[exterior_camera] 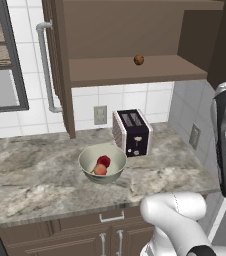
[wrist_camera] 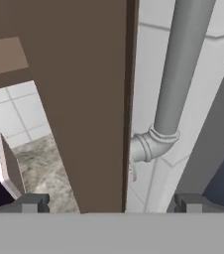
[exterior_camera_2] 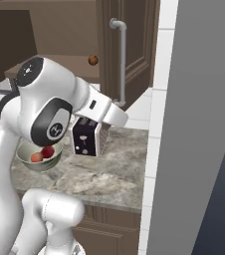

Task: Open the cabinet. Pick the peach and pear from the cabinet and place them into the bowl. Then close the cabinet.

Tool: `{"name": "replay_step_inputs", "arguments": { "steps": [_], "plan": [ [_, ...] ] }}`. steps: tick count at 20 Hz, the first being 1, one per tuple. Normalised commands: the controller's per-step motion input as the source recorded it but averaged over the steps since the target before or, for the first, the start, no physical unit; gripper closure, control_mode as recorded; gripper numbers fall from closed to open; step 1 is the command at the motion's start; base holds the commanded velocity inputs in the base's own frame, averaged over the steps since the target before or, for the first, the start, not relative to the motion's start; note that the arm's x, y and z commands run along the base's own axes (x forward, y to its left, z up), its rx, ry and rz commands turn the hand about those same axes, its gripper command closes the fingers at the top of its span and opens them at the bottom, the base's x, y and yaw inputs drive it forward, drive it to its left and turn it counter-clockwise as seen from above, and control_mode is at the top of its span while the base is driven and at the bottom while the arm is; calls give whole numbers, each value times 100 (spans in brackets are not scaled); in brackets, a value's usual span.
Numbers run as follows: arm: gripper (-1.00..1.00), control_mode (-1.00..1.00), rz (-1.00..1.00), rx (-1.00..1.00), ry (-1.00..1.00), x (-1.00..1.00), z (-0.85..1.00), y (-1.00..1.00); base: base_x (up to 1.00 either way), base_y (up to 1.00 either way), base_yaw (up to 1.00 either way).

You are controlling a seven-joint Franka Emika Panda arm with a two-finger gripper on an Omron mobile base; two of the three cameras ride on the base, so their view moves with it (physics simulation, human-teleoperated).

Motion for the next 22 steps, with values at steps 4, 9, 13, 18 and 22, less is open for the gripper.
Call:
{"name": "replay_step_inputs", "arguments": {
  "steps": [4,9,13,18,22],
  "plan": [
    [-100,-100,0,0,-1,15,-3,-7,0,0,0],
    [-100,-100,11,0,0,18,-12,2,0,0,0],
    [-100,-100,13,0,0,26,-1,16,0,0,0],
    [-100,-100,11,0,0,33,0,39,0,0,0],
    [-100,-100,8,0,0,41,0,45,0,0,0]
  ]
}}
